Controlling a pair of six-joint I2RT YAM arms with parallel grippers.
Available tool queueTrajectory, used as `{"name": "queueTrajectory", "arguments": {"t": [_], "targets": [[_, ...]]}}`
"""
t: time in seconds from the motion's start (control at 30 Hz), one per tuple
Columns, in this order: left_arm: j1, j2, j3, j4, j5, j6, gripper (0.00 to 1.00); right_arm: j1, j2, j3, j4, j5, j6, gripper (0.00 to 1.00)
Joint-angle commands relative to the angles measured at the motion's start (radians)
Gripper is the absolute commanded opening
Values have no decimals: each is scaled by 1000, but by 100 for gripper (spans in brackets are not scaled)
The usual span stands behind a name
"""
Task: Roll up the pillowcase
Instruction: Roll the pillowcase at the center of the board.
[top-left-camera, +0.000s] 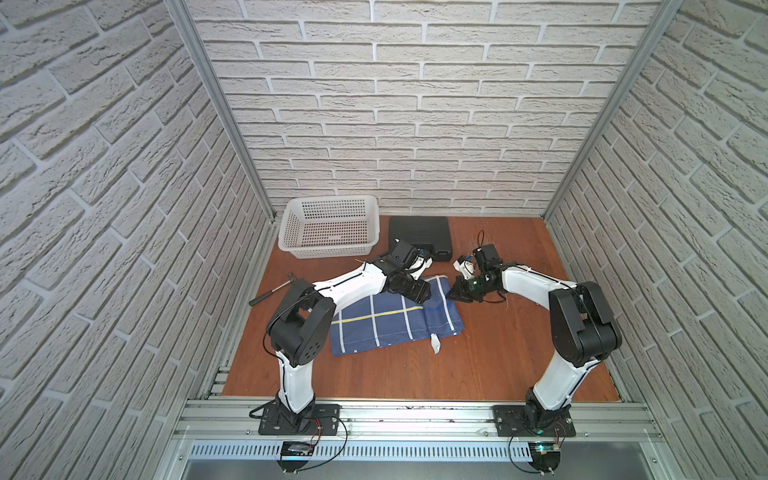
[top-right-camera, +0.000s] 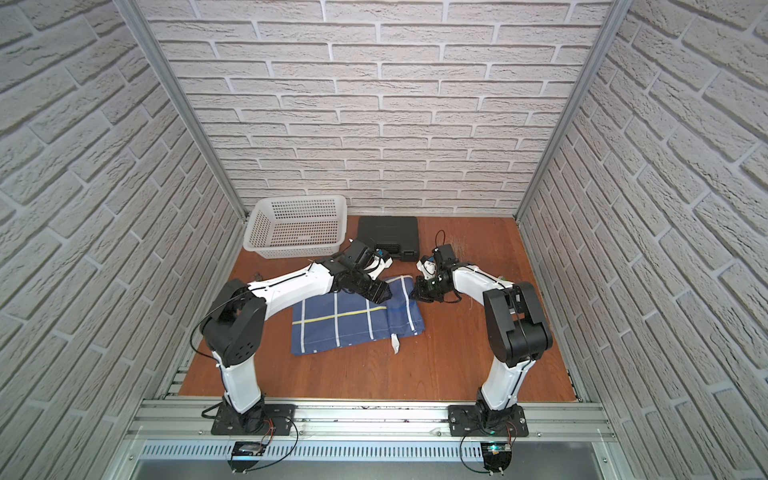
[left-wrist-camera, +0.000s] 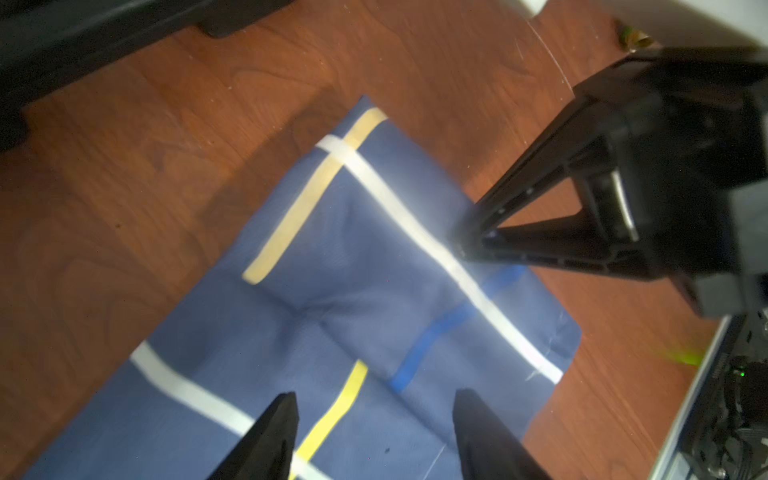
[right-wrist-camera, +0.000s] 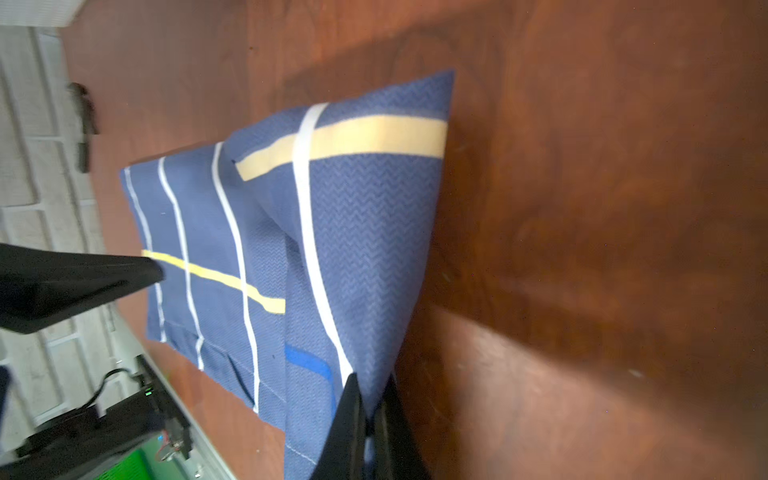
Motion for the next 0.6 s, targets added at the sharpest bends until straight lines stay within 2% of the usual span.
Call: {"name": "queueTrajectory", "arguments": {"t": [0.0,0.17,0.33,0.57], "targets": [[11,-80,6,-20,36,-31,64,4,-75,67,-234,156,-167,2],[40,-126,-51,-24,27,-37,64,20,-121,144,-439,367,-231,2],[72,-153,-112,-11,24,-35,64,128,-173,197,-543,580,-183,3],[110,-167,-169,10,32,-23,64,252,-175,279,-650,766,-110,15]]}}
